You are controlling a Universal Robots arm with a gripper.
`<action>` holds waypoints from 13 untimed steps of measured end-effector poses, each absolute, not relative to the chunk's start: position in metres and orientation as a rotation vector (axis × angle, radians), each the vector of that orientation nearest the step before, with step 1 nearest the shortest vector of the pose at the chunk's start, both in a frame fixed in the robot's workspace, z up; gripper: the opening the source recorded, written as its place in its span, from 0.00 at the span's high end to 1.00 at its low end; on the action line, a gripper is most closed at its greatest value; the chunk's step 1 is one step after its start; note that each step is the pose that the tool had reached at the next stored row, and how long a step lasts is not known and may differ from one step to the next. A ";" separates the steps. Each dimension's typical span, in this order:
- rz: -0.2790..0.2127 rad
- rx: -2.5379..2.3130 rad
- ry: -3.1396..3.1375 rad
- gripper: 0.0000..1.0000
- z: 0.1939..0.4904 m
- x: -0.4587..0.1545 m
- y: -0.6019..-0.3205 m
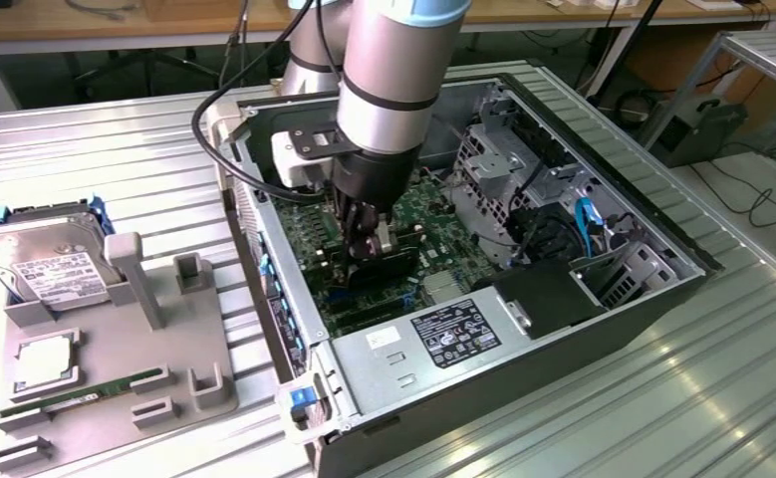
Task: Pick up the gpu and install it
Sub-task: 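Press down on the gpu until it lock into place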
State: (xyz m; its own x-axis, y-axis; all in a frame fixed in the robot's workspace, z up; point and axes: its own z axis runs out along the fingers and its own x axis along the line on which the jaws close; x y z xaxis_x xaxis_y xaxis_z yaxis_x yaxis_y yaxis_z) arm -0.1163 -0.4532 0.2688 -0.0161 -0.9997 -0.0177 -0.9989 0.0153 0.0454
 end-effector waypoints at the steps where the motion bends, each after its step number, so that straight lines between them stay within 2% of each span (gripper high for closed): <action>1: -0.070 2.190 -2.225 0.89 0.270 -0.115 -0.453; 13: -0.073 2.188 -2.222 0.89 0.288 -0.094 -0.453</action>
